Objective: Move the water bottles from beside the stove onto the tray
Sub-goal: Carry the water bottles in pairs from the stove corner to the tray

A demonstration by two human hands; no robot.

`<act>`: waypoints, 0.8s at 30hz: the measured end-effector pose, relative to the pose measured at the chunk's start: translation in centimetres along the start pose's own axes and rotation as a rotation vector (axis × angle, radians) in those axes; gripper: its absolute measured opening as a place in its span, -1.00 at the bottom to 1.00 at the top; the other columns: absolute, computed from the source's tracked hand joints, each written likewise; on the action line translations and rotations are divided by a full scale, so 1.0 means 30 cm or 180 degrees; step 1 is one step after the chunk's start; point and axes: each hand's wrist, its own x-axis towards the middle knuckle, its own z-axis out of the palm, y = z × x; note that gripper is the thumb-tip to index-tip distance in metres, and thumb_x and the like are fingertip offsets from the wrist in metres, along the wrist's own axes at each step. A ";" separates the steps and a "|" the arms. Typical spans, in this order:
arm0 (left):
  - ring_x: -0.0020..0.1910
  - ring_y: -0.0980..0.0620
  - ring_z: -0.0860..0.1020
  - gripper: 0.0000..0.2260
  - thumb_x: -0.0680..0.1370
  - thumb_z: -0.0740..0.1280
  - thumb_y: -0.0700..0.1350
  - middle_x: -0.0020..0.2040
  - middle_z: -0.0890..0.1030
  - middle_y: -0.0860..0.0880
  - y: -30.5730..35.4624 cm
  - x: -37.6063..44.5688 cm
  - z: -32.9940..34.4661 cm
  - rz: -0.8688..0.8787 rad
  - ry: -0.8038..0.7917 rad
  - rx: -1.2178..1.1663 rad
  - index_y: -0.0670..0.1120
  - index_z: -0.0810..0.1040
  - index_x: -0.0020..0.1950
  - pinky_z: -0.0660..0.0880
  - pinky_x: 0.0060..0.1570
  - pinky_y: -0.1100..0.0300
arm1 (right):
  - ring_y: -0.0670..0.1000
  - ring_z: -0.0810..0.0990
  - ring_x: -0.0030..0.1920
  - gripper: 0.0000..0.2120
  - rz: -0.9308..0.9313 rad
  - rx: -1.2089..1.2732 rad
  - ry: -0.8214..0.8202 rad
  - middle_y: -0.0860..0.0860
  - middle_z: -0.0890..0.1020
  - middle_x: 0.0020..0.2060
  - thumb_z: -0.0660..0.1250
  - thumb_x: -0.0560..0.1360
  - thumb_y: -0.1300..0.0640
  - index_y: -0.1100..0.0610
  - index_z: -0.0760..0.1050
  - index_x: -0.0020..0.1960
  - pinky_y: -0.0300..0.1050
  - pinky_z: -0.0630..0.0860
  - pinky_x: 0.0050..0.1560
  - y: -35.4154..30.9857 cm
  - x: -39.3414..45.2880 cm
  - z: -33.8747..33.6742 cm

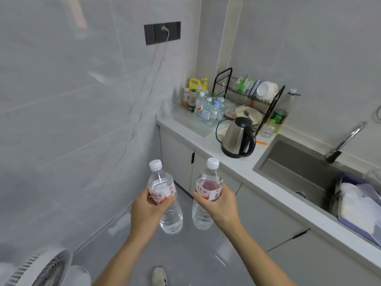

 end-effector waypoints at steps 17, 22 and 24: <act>-0.21 0.20 0.69 -0.70 0.37 0.67 0.07 -0.18 0.74 0.10 0.296 1.163 0.360 0.0462 -0.0389 0.0457 0.04 0.67 -0.02 0.65 -0.16 0.08 | -0.13 0.74 -0.05 -0.51 -0.0110 0.0200 0.0360 -0.19 0.74 -0.06 0.67 0.31 -0.15 -0.10 0.56 0.14 0.12 0.69 0.07 -0.131 1.130 0.114; -0.13 0.20 0.71 -0.61 0.33 0.66 0.15 -0.10 0.76 0.13 0.384 1.461 0.510 0.0488 -0.0417 0.0527 0.07 0.67 0.07 0.69 -0.06 0.04 | -0.20 0.71 0.00 -0.42 -0.0089 0.0305 0.0286 -0.27 0.72 0.01 0.67 0.34 -0.13 -0.16 0.47 0.25 0.07 0.67 0.14 -0.132 1.490 0.107; -0.10 0.19 0.72 -0.57 0.29 0.62 0.22 -0.08 0.76 0.15 0.415 1.567 0.562 0.0497 -0.0401 0.0549 0.09 0.67 0.07 0.70 -0.03 -0.02 | -0.20 0.71 0.00 -0.38 -0.0143 0.0261 0.0330 -0.27 0.72 0.01 0.66 0.35 -0.15 -0.15 0.43 0.28 0.10 0.66 0.13 -0.134 1.613 0.092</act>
